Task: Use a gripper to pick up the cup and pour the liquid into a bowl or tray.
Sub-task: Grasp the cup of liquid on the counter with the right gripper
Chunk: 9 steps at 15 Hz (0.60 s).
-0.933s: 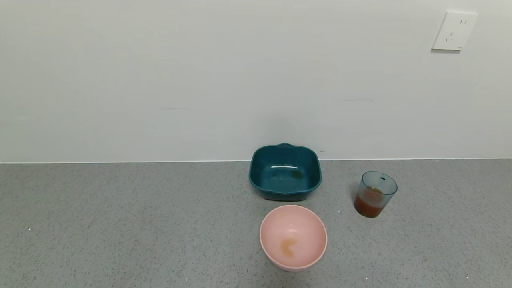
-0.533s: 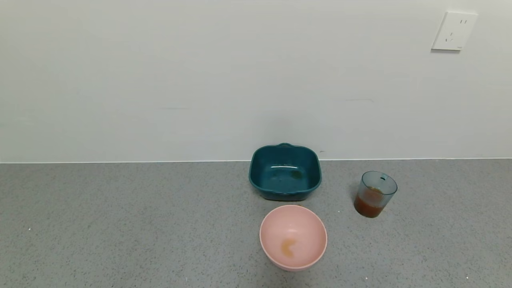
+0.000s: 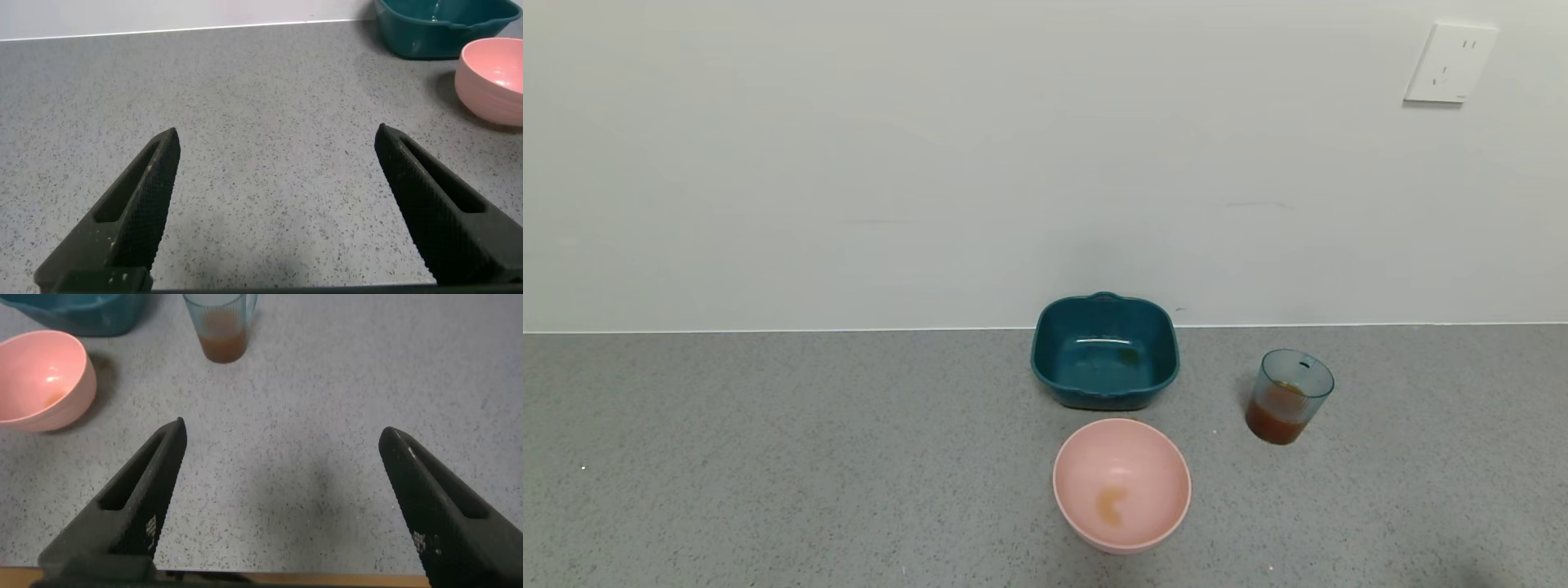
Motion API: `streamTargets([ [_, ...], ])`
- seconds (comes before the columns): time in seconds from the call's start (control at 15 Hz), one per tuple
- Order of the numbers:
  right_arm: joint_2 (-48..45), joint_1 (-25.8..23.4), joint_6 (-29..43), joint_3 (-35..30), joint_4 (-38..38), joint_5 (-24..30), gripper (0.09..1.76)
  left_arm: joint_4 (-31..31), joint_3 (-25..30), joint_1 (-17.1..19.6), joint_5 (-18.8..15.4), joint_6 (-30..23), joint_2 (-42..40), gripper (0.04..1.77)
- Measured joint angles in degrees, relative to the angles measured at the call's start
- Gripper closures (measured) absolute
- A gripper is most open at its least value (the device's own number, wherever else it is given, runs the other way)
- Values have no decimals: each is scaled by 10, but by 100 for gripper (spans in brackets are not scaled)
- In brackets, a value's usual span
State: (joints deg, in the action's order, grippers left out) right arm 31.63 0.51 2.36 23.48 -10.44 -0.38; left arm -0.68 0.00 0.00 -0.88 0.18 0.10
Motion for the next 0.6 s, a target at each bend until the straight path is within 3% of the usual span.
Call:
streamTargets([
  [0.6,322,-2,0,42,122,19,14,0,0,0,0,0,0,9],
])
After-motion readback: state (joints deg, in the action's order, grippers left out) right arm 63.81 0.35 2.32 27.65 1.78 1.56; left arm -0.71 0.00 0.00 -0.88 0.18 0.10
